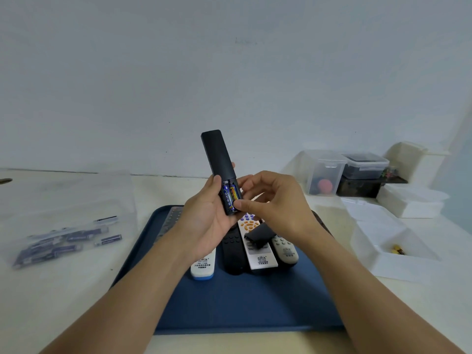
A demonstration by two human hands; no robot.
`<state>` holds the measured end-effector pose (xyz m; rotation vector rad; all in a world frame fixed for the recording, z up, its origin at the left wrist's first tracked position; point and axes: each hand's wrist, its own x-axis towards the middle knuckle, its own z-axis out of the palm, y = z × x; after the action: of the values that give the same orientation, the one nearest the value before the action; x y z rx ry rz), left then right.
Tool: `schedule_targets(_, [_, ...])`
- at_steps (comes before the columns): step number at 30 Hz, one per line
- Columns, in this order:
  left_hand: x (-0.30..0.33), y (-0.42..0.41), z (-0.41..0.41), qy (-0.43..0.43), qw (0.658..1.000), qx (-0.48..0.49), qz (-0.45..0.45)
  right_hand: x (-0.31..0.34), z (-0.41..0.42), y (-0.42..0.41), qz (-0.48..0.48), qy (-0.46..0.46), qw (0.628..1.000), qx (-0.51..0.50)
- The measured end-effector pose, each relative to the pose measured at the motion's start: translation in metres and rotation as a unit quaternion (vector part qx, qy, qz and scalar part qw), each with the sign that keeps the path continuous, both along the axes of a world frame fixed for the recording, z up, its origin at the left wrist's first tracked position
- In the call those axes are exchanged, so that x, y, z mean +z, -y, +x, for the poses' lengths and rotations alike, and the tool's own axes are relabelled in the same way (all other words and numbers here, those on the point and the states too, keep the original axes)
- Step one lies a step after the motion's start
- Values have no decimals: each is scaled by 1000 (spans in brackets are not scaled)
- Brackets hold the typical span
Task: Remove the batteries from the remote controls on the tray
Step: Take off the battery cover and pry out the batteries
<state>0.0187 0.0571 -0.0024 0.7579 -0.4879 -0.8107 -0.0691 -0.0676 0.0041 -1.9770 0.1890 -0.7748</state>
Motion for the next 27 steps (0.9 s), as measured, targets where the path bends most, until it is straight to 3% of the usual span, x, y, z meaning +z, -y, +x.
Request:
schedule_targets(4, [-4, 1, 2, 26, 999, 18, 7, 2, -4, 0, -35, -26, 999, 24])
schedule_targets(7, [-5, 2, 3, 39, 999, 27, 6, 3, -4, 1, -5, -29, 999, 16])
schedule_targets(10, [-3, 2, 5, 31, 997, 70, 5, 3, -2, 9, 129, 19, 991, -13])
schedule_targets(13, [-1, -1, 10, -3, 993, 118, 18, 5, -2, 18, 271, 97, 957, -44])
schedule_targets(16, [0, -5, 9, 1, 995, 87, 57, 5, -1, 22, 321, 154, 932, -73])
schedule_targets(18, [1, -7, 5, 39, 994, 41, 97, 4, 0, 25, 301, 172, 933, -94])
schedule_targets(22, [-2, -5, -7, 171, 970, -52, 165, 1, 0, 23, 151, 125, 974, -111])
schedule_targets(27, [-15, 5, -10, 300, 935, 21, 186, -3, 3, 14, -20, 113, 982, -147])
